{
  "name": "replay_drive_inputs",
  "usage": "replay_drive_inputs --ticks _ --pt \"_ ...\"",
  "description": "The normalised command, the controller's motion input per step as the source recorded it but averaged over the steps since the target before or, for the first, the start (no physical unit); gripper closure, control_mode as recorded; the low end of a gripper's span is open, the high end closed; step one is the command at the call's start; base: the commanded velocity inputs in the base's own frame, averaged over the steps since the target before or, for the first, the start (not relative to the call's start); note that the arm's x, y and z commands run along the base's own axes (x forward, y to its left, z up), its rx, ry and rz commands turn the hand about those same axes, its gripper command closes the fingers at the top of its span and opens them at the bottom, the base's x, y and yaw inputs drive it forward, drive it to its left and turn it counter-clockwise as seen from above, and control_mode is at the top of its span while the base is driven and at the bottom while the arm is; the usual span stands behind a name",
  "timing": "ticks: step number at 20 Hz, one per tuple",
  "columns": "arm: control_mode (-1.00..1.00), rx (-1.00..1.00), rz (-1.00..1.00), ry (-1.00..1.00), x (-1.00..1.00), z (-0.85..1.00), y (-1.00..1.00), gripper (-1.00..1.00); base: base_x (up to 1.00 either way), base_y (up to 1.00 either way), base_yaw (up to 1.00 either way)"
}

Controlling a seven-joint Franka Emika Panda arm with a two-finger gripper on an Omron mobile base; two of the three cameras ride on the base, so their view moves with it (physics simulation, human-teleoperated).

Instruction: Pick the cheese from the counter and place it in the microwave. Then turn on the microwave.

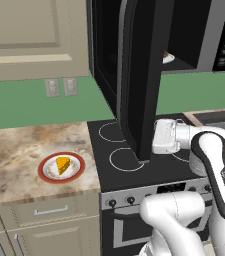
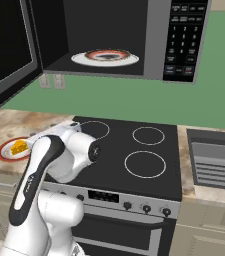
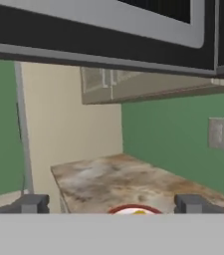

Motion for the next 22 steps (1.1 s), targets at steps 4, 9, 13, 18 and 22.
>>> replay_drive_inputs --ticks 4,9,13,18,22 --pt "-1.0 0.07 -0.13 -0.25 -0.06 -0.4 0.29 -1.0 0.0 0.0 0.0" --pt "-1.0 0.01 -0.24 -0.21 -0.07 -0.37 0.31 -1.0 0.0 0.0 0.0" --pt "-1.0 0.0 -0.36 -0.1 -0.07 -0.28 0.33 -1.0 0.0 0.0 0.0" --pt "-1.0 0.0 -0.45 -0.02 -0.13 -0.22 0.28 -1.0 0.0 0.0 0.0" --pt "-1.0 0.0 -0.44 0.0 -0.16 -0.22 0.26 -1.0 0.0 0.0 0.0"
